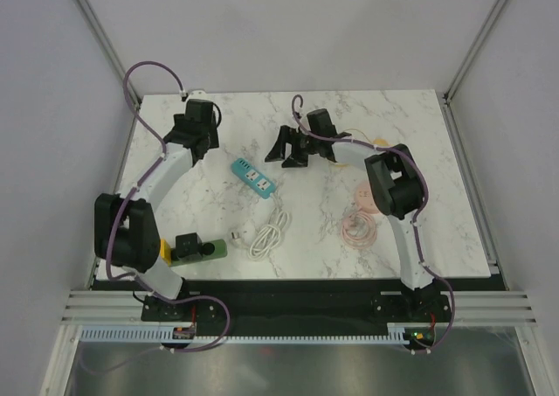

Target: Pull the plug off the socket

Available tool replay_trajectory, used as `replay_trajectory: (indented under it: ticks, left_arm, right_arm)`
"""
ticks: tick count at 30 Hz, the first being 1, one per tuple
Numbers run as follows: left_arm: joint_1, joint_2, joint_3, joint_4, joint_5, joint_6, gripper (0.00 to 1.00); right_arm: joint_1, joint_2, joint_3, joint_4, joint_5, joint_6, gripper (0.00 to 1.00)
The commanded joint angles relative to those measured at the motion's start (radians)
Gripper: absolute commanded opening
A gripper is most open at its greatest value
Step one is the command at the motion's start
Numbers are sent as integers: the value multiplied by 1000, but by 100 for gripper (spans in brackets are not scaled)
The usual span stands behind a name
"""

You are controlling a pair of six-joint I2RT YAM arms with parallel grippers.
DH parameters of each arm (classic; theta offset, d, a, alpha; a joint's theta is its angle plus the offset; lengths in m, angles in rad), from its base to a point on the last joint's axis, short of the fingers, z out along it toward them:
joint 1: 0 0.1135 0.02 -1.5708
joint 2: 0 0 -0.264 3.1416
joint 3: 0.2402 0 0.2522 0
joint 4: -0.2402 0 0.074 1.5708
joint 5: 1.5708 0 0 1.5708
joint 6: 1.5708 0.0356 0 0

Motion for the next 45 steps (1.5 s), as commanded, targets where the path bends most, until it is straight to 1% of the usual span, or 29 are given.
replay_trajectory:
  ticks: [1,3,4,5,6,8,10,11,13,14,15,18,20,23,24,26,27,30,33,40,45]
  left_arm:
    - [43,89,122,-146,-122,-125,2]
    - [63,125,147,-178,-151,-122,2]
    - [67,137,167,-186,-165,-125,2]
    - [80,165,174,-189,-173,-126,2]
    - [87,176,182,-192,-174,-130,2]
    - [115,208,205,-189,-156,-149,8]
    - [132,242,239,-192,-125,-151,14]
    - [146,275,254,-199,-113,-148,15]
    - [155,298,289,-227,-93,-154,17]
    - [159,306,291,-226,-89,-157,20]
    - [161,317,291,-226,-78,-162,27]
    - [169,354,309,-229,-67,-151,39]
    - [181,369,322,-239,-46,-151,41]
    - [195,386,339,-244,-24,-154,47]
    - [196,389,343,-244,-23,-154,50]
    - [202,394,345,-245,-19,-154,54]
    - [204,395,345,-245,-18,-156,58]
    - [206,401,346,-249,-12,-156,66]
    - [207,400,348,-247,-3,-153,69]
    - [213,429,352,-247,0,-137,70]
    - [215,440,352,-245,4,-131,73]
  right_arm:
    - [-15,-157,-71,-90,141,-91,92]
    - [-13,-232,-154,-86,167,-106,93]
    - [-13,-260,-190,-76,204,-105,93]
    - [-6,-284,-274,-58,215,-97,93]
    - [0,-330,-316,-35,219,-94,93]
    - [29,-366,-425,17,261,-96,93]
    - [68,-395,-470,85,287,-116,93]
    - [78,-400,-491,91,313,-116,93]
    - [106,-417,-513,137,316,-105,93]
    - [114,-424,-534,155,316,-102,93]
    - [121,-436,-542,178,319,-96,93]
    - [146,-456,-557,203,322,-100,93]
    - [155,-461,-565,211,328,-110,93]
    - [155,-456,-565,206,336,-117,93]
    - [155,-455,-567,208,336,-117,93]
    - [155,-449,-562,206,334,-120,93]
    - [155,-447,-562,206,333,-122,94]
    - [155,-440,-559,208,327,-120,93]
    - [157,-435,-557,209,327,-122,94]
    - [157,-423,-551,204,328,-125,94]
    - [157,-412,-542,198,322,-126,94]
